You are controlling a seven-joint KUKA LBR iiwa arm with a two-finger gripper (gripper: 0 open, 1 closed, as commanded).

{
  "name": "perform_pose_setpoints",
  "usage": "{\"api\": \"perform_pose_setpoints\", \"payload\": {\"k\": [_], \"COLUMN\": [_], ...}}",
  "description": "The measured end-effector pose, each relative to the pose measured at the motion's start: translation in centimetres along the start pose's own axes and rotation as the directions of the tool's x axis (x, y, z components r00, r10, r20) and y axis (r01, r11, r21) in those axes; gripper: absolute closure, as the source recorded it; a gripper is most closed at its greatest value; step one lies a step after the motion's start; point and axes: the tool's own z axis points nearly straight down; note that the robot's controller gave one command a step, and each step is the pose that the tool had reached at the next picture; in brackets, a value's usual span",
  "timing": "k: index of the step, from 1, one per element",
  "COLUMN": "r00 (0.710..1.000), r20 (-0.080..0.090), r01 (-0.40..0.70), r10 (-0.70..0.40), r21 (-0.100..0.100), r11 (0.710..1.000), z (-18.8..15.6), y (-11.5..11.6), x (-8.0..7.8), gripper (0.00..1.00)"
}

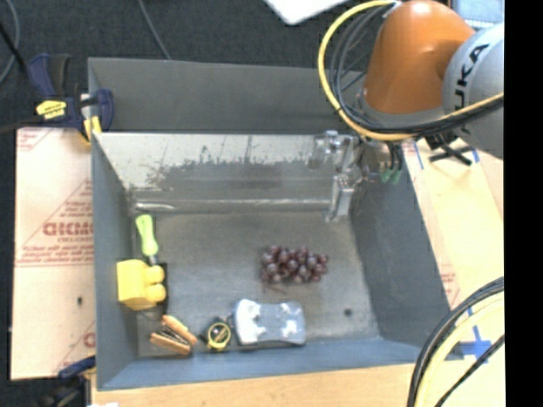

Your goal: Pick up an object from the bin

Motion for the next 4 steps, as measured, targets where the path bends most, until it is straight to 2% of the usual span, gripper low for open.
{"api": "perform_pose_setpoints", "payload": {"k": [1, 2, 3, 4], "r00": [1.000, 0.997, 0.992, 0.989], "r20": [0.008, 0.013, 0.013, 0.017], "r01": [0.000, 0.072, 0.125, 0.144], "r10": [0.000, -0.072, -0.125, -0.144], "r21": [0.000, 0.003, 0.003, 0.004], "r11": [1.000, 0.997, 0.992, 0.990], "z": [-0.5, 2.0, 8.0, 12.9], "y": [0.0, 1.0, 2.1, 3.0], "x": [-0.1, 0.3, 2.3, 3.0], "gripper": [0.00, 0.00, 0.00, 0.00]}}
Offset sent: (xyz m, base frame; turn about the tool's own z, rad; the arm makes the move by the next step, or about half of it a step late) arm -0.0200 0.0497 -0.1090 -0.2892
